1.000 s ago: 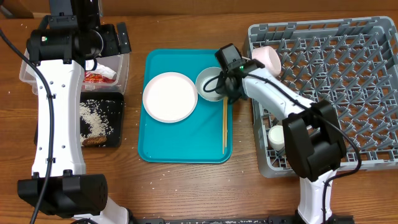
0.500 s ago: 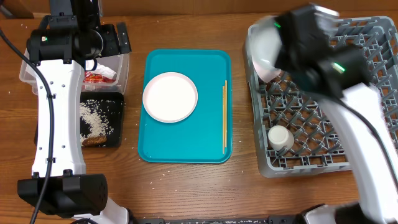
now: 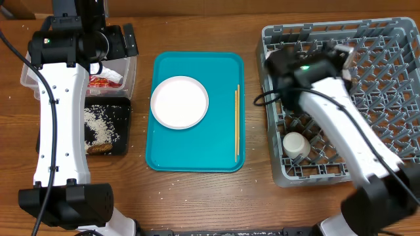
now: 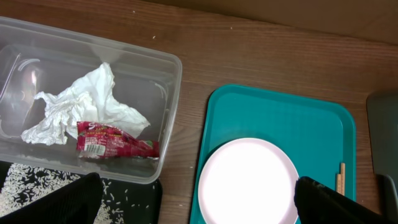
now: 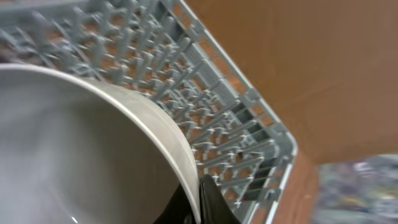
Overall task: Sort waste into correct bins and load items into the dishwasher
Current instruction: 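Carry the white bowl into the rack and set it down, release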
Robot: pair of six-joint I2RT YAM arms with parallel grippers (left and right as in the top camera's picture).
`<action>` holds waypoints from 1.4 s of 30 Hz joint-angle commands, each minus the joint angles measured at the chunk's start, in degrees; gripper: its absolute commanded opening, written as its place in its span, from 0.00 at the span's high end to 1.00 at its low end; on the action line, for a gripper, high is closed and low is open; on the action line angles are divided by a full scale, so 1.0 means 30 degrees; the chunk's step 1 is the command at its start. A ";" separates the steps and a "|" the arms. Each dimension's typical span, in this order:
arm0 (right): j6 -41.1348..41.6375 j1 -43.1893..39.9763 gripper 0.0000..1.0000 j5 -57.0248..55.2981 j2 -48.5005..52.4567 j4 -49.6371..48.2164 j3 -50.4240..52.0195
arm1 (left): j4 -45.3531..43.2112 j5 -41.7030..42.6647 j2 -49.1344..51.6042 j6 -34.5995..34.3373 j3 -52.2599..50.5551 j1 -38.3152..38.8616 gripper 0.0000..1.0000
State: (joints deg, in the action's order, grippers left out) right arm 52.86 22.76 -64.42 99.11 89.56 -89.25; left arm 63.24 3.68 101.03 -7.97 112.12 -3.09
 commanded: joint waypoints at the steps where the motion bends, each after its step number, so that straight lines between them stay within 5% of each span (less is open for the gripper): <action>1: 0.3082 0.0444 0.96 -0.3497 0.0408 -0.0219 0.1326 | -0.0007 0.0073 -0.0015 0.0233 0.0182 0.0036 0.00; 17: 0.2535 0.0678 0.96 -0.3228 0.1333 -0.7220 0.5603 | -0.0007 0.0073 -0.0015 0.0226 0.0182 0.0036 0.00; 28: 0.2215 0.0721 0.96 -0.2674 0.1333 -0.7621 0.6339 | -0.0007 0.0073 -0.0015 0.0233 0.0182 0.0036 0.00; 42: -0.4663 0.3075 0.96 -0.8495 0.1341 -0.8990 0.6521 | -0.0007 0.0073 -0.0015 0.0233 0.0182 0.0036 0.00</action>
State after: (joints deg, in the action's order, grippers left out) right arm 44.51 30.81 -85.30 103.26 63.09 -69.95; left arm 63.24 3.68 101.03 -7.97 112.12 -3.09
